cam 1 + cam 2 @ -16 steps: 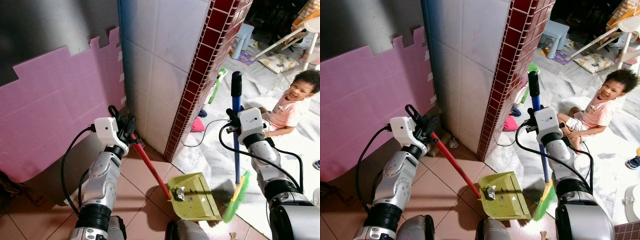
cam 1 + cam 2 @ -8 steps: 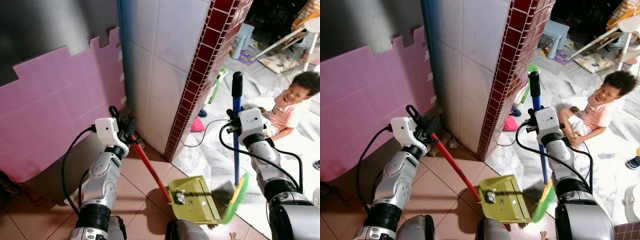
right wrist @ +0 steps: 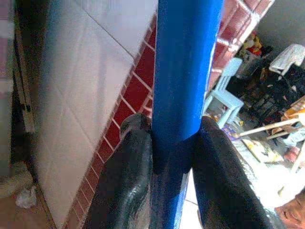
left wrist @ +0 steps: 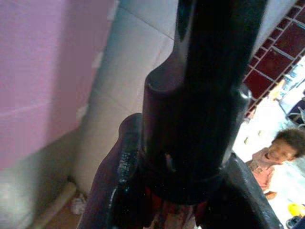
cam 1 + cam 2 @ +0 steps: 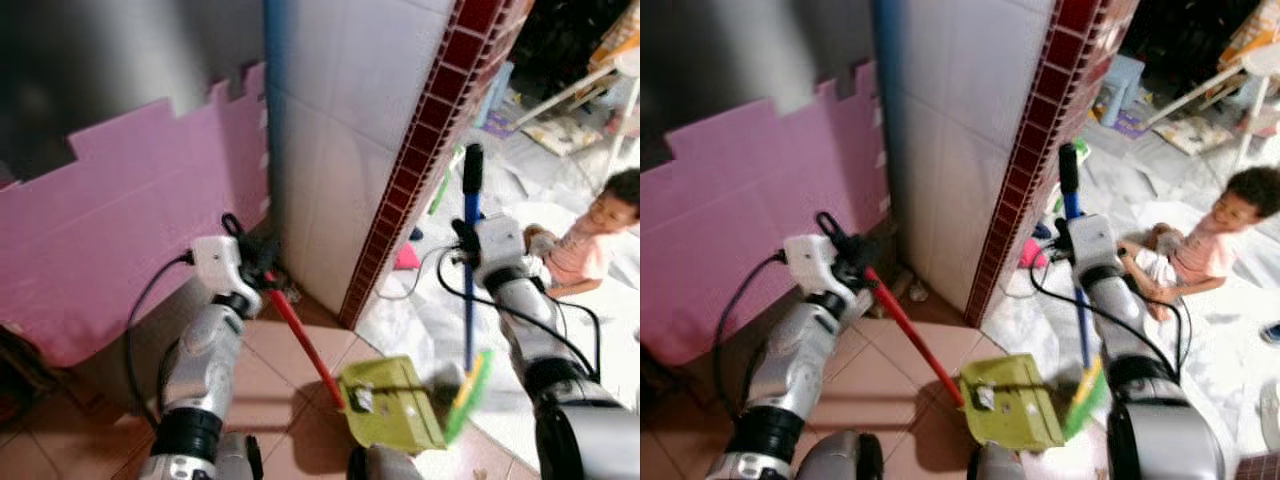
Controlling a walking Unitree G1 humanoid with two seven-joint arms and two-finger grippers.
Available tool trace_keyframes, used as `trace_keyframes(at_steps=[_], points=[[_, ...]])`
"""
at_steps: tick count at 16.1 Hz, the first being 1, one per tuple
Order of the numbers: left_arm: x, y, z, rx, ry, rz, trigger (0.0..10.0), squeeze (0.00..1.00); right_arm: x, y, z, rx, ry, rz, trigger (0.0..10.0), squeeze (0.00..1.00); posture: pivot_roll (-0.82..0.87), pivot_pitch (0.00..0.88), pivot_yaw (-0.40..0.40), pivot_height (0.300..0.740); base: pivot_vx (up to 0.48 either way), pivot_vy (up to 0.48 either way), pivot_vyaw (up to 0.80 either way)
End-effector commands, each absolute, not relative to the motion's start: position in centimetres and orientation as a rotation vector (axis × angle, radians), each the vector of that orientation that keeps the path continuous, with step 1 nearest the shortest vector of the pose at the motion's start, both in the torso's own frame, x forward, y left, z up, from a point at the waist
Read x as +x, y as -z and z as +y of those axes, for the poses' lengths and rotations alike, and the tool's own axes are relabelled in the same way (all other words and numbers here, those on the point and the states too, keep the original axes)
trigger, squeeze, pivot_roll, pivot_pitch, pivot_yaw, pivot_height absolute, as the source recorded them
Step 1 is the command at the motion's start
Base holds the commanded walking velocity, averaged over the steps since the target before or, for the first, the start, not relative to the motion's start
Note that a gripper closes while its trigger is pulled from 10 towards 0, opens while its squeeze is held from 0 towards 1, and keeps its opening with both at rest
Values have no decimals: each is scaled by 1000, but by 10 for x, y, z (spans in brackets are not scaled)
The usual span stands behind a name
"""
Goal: Sweep floor
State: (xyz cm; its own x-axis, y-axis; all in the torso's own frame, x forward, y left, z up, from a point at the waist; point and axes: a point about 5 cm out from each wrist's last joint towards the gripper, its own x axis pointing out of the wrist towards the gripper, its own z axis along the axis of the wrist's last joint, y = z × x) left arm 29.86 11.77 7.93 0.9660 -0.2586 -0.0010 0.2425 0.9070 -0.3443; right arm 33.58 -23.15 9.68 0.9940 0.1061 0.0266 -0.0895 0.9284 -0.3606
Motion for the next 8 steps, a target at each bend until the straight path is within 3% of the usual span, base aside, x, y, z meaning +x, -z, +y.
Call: trace_keyframes(at_steps=[1,2,8], points=[[302,-92,111,-366,283,-1,10000,0,338,-103,-236,-386,-96,-61,10000,0,-122,0,-76,740,0,458,0],[302,-91,111,-362,282,3,10000,0,338,-104,-236,-385,-97,-60,10000,0,-122,0,-75,740,0,345,0],[302,-93,109,-352,292,1,10000,0,339,-103,-234,-378,-96,-55,10000,0,-117,0,-69,740,0,0,0]])
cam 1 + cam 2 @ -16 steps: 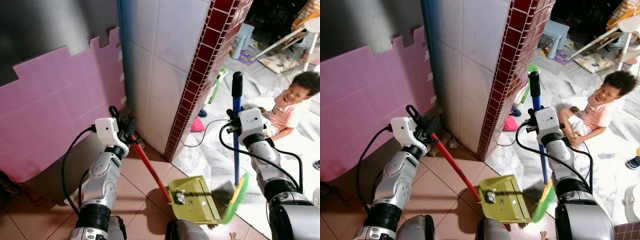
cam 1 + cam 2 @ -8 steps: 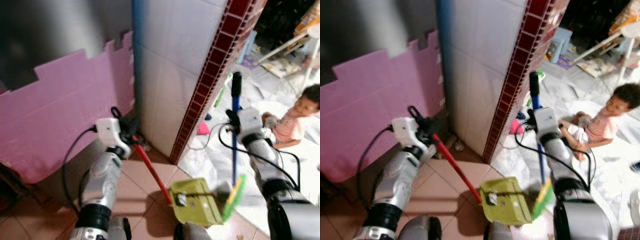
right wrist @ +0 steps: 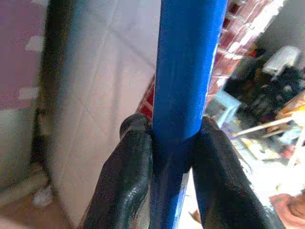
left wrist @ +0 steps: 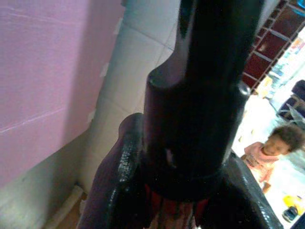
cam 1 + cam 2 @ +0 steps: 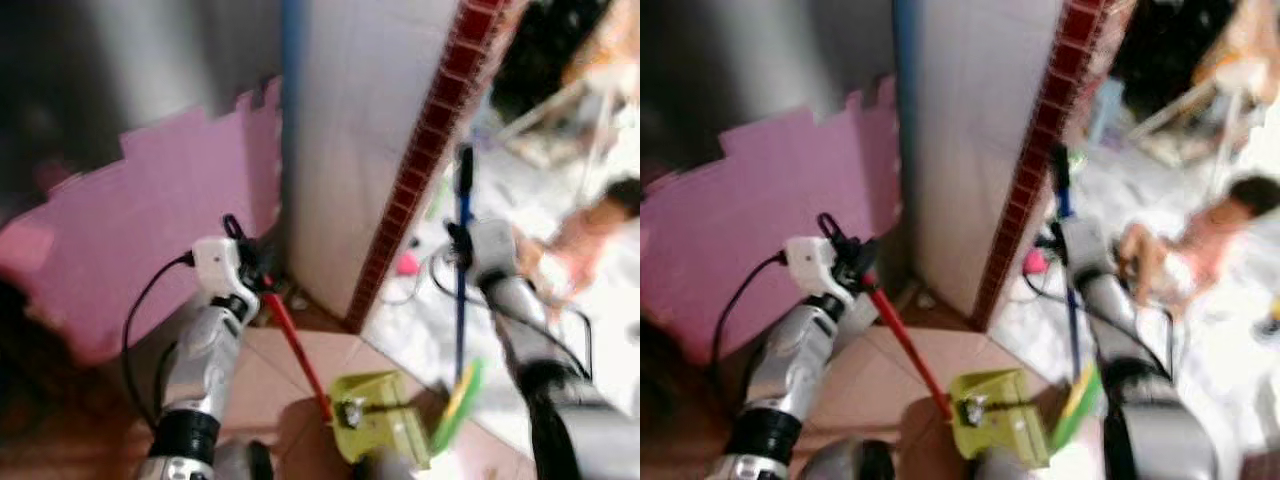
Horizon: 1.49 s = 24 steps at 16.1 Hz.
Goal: Sweep floor
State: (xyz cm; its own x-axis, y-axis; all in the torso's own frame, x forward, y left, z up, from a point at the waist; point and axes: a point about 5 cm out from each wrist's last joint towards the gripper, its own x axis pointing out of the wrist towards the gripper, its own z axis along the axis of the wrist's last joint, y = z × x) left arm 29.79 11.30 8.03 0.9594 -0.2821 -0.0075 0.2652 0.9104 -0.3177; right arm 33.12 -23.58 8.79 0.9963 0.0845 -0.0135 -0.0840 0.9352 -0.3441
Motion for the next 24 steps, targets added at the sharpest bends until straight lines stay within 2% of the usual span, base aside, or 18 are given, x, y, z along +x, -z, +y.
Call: trace_keyframes(at_steps=[1,5,18,21,24], points=[[303,-94,110,-349,286,0,10000,0,339,-102,-234,-376,-96,-52,10000,0,-117,0,-69,740,0,0,0],[304,-93,111,-338,282,13,10000,0,339,-99,-231,-362,-98,-41,10000,0,-110,0,-62,740,0,0,0],[307,-94,112,-334,285,16,10000,0,340,-98,-235,-365,-93,-11,10000,0,-114,0,-60,740,-299,0,0],[308,-94,114,-333,279,18,10000,0,340,-91,-239,-364,-36,56,10000,0,-115,0,-56,740,0,0,0],[309,-94,115,-336,280,17,10000,0,340,-91,-237,-270,-38,55,10000,0,-107,0,-53,740,0,80,0]])
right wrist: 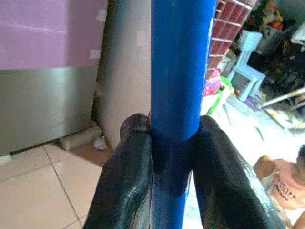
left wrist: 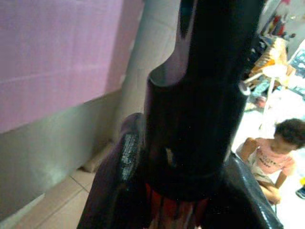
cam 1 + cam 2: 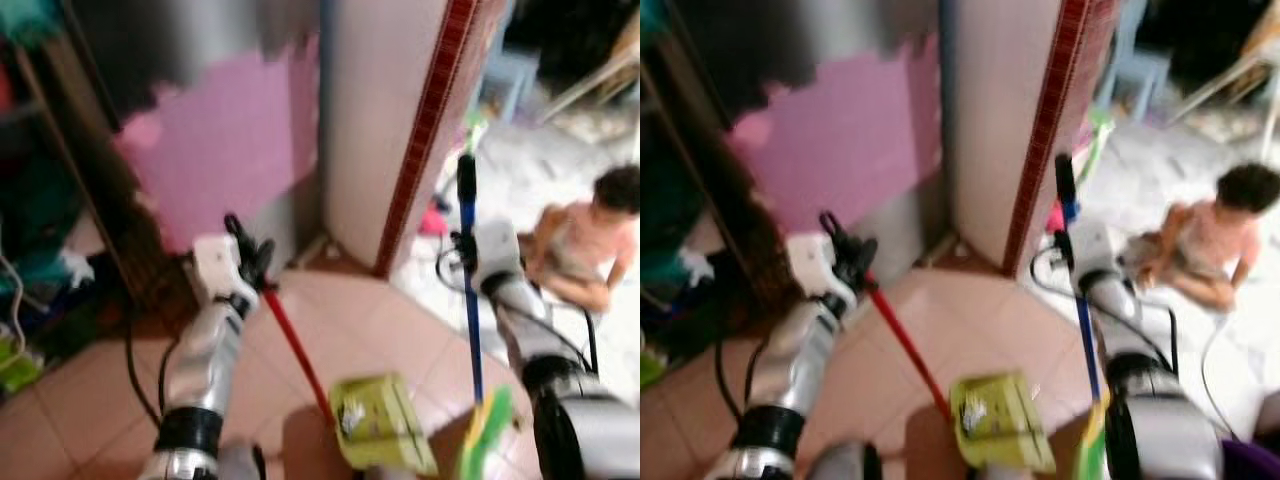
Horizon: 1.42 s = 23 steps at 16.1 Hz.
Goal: Sweep floor
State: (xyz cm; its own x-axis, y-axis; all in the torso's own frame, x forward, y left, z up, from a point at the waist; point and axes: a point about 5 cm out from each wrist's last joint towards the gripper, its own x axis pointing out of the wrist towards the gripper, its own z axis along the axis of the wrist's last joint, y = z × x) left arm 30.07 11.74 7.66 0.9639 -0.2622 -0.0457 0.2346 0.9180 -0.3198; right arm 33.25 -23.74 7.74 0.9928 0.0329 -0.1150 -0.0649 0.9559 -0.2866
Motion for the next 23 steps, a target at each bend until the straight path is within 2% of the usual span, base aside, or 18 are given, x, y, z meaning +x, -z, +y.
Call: trace_keyframes(at_steps=[1,4,7,10,15,20,23], points=[[309,-95,115,-334,281,16,10000,0,340,-92,-238,-258,-22,47,10000,0,-106,0,-52,740,0,281,0],[311,-97,118,-343,270,13,10000,0,342,-88,-236,-219,-11,93,10000,0,-96,0,-53,740,0,480,0],[310,-98,121,-338,266,12,10000,0,344,-92,-232,-181,-21,57,10000,0,-94,0,-50,740,0,480,0],[311,-98,121,-331,270,18,10000,0,345,-96,-224,-206,-114,28,10000,0,-95,0,-46,740,0,480,0],[312,-99,127,-311,270,23,10000,0,349,-98,-227,-134,-72,46,10000,0,-93,0,-28,740,0,480,0],[307,-100,134,-276,261,22,10000,0,359,-117,-222,-202,-111,-1,10000,0,-96,0,8,740,0,134,0],[298,-103,143,-232,252,6,10000,0,366,-133,-224,-159,-105,-38,10000,0,-95,0,26,740,0,0,0]])
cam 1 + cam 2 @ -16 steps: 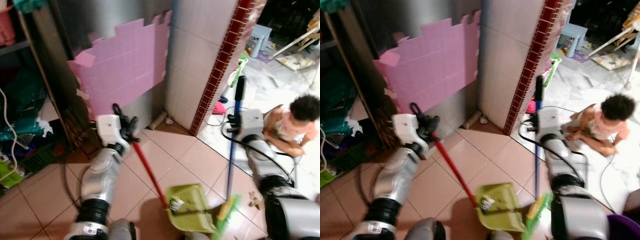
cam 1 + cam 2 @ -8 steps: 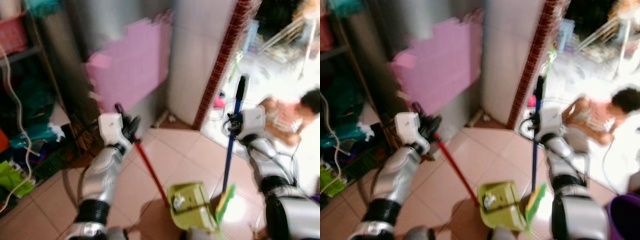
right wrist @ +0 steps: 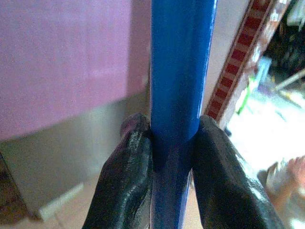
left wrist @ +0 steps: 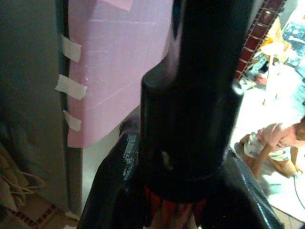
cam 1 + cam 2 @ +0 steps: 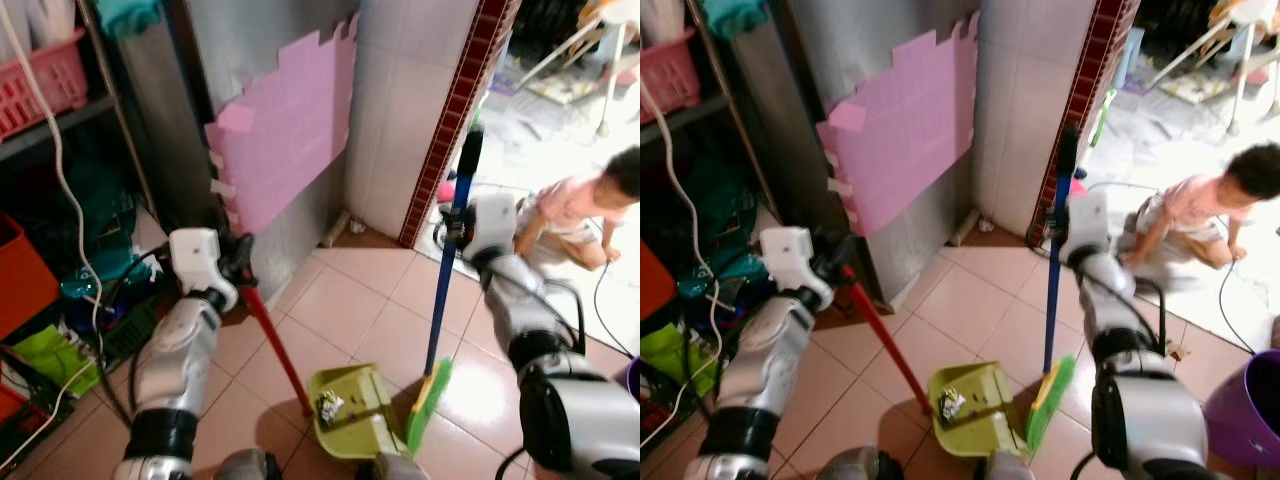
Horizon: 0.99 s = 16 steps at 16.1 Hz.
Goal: Sweep floor
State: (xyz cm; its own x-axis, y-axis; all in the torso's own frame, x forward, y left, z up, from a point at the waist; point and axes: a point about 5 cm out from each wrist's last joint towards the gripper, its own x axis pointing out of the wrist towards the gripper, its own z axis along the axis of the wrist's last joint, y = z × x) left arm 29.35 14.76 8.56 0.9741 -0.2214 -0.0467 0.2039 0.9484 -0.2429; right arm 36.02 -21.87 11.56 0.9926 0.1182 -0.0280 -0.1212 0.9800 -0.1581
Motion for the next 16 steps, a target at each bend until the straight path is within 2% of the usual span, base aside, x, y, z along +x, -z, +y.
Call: trace_keyframes(at_steps=[1,4,7,9,12,16], points=[[296,-103,147,-250,244,7,10000,0,365,-132,-220,-142,-127,-42,10000,0,-89,0,20,740,0,0,0],[297,-111,151,-366,247,-18,10000,0,357,-125,-210,-128,-143,-81,10000,0,-73,0,-5,740,0,0,0],[298,-118,152,-341,228,-45,10000,0,343,-115,-221,-98,-17,-91,10000,0,-64,0,-29,740,0,0,0],[295,-119,152,-336,227,-47,10000,0,332,-106,-229,-64,66,-74,10000,0,-79,0,-18,740,0,0,-800],[289,-110,147,-339,221,0,10000,0,326,-104,-221,-70,59,-74,10000,0,-97,0,7,740,0,0,-800],[286,-114,135,-377,315,2,10000,0,314,-97,-215,-49,76,-61,10000,0,-102,0,20,740,0,0,-800]])
